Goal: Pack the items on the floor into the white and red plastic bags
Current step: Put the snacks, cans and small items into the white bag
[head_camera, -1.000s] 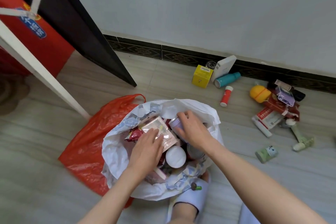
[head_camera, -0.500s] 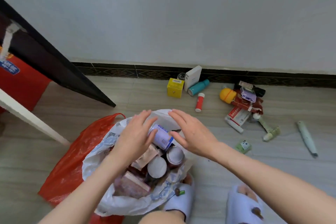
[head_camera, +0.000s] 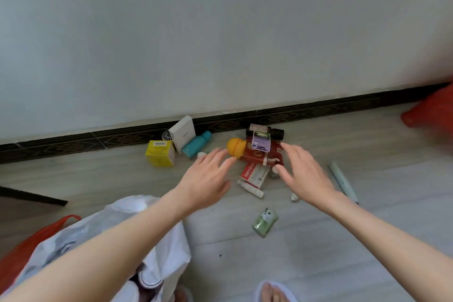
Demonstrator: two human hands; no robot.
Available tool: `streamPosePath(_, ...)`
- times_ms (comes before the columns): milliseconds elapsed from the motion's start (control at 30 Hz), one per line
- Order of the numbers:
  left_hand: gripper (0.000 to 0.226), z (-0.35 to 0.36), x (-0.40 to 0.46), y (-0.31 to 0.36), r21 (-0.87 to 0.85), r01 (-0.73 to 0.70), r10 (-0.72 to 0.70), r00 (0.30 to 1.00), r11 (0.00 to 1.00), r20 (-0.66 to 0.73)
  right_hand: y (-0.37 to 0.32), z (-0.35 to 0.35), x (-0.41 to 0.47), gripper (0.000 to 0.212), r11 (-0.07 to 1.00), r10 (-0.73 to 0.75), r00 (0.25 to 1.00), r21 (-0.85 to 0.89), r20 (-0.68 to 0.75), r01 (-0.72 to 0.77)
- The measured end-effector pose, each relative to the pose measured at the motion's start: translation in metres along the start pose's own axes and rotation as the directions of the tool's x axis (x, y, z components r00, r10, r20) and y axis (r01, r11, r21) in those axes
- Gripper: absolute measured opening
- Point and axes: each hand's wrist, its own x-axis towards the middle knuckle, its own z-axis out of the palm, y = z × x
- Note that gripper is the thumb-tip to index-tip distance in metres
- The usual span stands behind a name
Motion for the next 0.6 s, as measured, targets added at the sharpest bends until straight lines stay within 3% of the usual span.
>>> streamPosePath(233, 0.054, 0.123, 0.010, 0.052, -0.227, 0.141, -0.087, 0.969, 0.964, 0.231, 0.105, 0.074, -0.012, 0.056, 0.961, 0.270, 0.949, 0.017, 0.162, -0.276)
streamPosePath(367, 0.059, 0.177, 0.006, 0.067, -0.174, 0.263, -0.165, 0.885, 0.949, 0.436, 0.133, 0.116, -0.008, 0.061, 0.927, 0.354, 0.904, 0.040, 0.241, -0.374)
streamPosePath(500, 0.066, 0.201, 0.018, 0.082, -0.177, 0.365, -0.236, 0.833, 0.914, 0.501, 0.140, 0.141, 0.001, 0.068, 0.915, 0.379, 0.886, 0.036, 0.268, -0.403)
streamPosePath(600, 0.058, 0.210, 0.029, 0.089, -0.195, 0.433, -0.279, 0.803, 0.880, 0.526, 0.144, 0.148, 0.010, 0.059, 0.920, 0.380, 0.891, 0.003, 0.250, -0.393)
